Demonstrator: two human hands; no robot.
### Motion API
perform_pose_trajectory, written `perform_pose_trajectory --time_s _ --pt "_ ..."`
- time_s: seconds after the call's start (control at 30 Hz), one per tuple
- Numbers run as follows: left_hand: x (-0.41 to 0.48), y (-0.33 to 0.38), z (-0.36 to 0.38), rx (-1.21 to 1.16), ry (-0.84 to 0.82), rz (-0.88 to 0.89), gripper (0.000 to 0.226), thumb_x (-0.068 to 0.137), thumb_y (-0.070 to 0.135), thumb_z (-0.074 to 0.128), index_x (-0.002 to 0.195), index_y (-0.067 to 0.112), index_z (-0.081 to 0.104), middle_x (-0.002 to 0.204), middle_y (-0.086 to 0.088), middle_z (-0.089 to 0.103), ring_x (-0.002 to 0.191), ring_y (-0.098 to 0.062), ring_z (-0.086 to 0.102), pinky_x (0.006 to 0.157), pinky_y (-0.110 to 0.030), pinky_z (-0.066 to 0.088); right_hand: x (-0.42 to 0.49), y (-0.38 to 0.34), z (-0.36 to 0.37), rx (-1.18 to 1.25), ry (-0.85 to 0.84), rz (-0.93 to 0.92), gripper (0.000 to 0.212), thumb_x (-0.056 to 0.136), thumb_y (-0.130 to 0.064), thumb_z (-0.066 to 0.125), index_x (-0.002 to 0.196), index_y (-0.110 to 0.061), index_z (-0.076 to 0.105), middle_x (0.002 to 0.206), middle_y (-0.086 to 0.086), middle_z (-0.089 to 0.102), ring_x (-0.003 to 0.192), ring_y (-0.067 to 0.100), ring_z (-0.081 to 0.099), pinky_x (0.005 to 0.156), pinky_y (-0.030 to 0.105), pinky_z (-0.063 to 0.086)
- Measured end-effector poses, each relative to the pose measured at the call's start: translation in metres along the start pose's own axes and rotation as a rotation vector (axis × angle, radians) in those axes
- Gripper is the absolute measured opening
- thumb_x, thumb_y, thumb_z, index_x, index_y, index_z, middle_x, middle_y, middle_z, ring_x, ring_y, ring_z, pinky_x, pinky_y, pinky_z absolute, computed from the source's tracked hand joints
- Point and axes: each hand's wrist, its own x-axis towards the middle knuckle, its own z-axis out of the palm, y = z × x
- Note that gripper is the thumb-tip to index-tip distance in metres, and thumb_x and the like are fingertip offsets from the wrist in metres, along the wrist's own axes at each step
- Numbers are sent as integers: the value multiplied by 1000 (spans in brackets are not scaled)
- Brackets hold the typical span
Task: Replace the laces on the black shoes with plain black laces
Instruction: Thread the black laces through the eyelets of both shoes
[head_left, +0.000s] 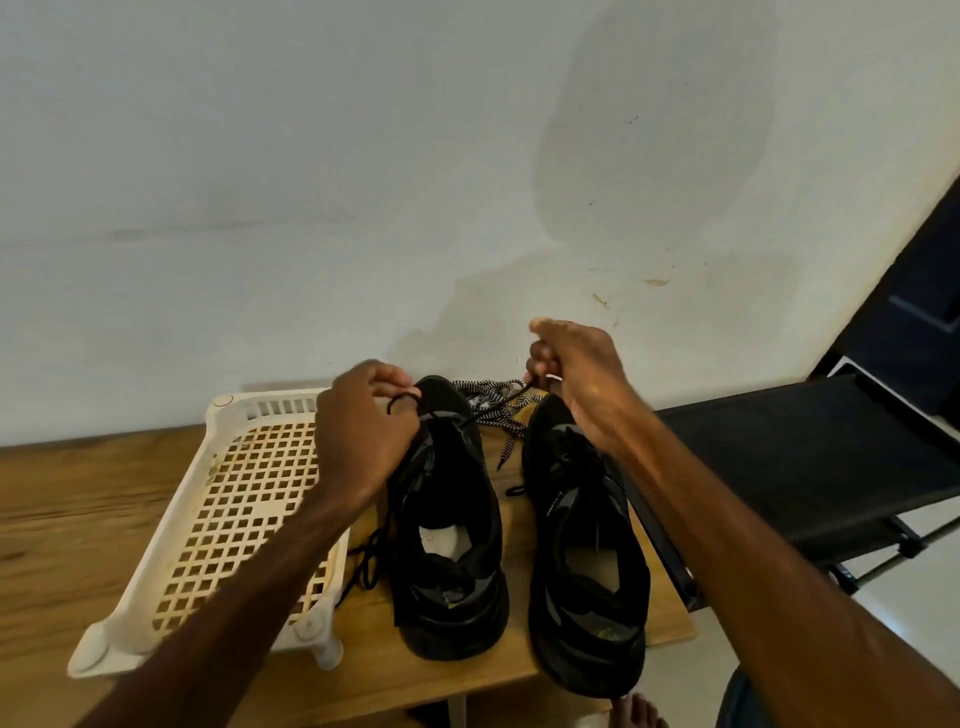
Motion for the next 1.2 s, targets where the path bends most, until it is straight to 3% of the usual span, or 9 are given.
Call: perform_pose_trajectory --time_s 0.1,0.23,0.47,0.57,0.67,0.77,0.93,1.07,1.2 --pt "15 1 -18 -73 220 118 13 89 9 73 98 17 69 93 11 74 77 4 66 67 -7 43 -5 15 11 -825 -142 -241 10 96 -14 65 98 -14 76 65 -22 58 61 -8 55 64 3 40" --pt "27 -1 -32 -154 414 119 12 95 18 68 107 17 66 102 12 72 84 -1 65 73 -14 49 -8 36 28 -1230 -372 -147 10 94 -17 72 97 -12 80 79 -5 64 76 9 63 70 19 45" --pt "26 -16 -27 -123 219 44 10 97 15 64 98 22 71 97 10 75 93 -3 70 80 -19 54 -9 11 23 -972 -273 -211 11 94 -23 73 88 -15 77 105 -5 73 103 8 65 95 27 45" --pt "22 -23 -21 23 74 40 10 95 15 67 95 20 76 96 11 75 92 -4 69 81 -24 54 -8 -6 17 -282 -113 -161 10 97 -21 69 99 -13 74 109 0 78 107 13 72 100 32 51" --pt "21 -28 -22 165 -5 26 10 93 19 70 95 20 79 95 7 76 88 -7 68 81 -24 49 -3 -11 8 288 97 -62 13 98 -16 67 106 -6 69 83 6 75 76 21 74 84 38 62" --pt "24 -29 -31 155 -6 -6 8 91 19 73 95 17 80 93 4 77 82 -6 70 76 -16 47 -1 1 5 -64 106 -10 20 101 -25 64 106 -8 73 67 -3 58 49 7 52 57 29 56" --pt "23 -10 -33 -374 -155 -87 8 89 13 76 93 18 80 84 -4 78 71 -19 75 59 -23 57 -7 33 21 -1304 -408 -122 23 95 -37 69 101 -18 81 93 -1 76 81 14 67 71 27 49" --pt "14 -1 -15 -308 -217 91 7 90 20 77 97 21 78 93 7 78 73 -16 75 58 -24 59 -10 24 28 -1218 -264 -186 19 96 -34 68 93 -21 82 86 -3 76 69 9 62 61 23 41" --pt "10 -8 -4 -45 -199 169 10 88 18 76 91 28 77 87 20 74 63 -6 68 66 -11 52 -8 2 13 -838 -194 -245 19 100 -29 64 94 -21 80 107 -9 77 98 1 66 84 24 47"
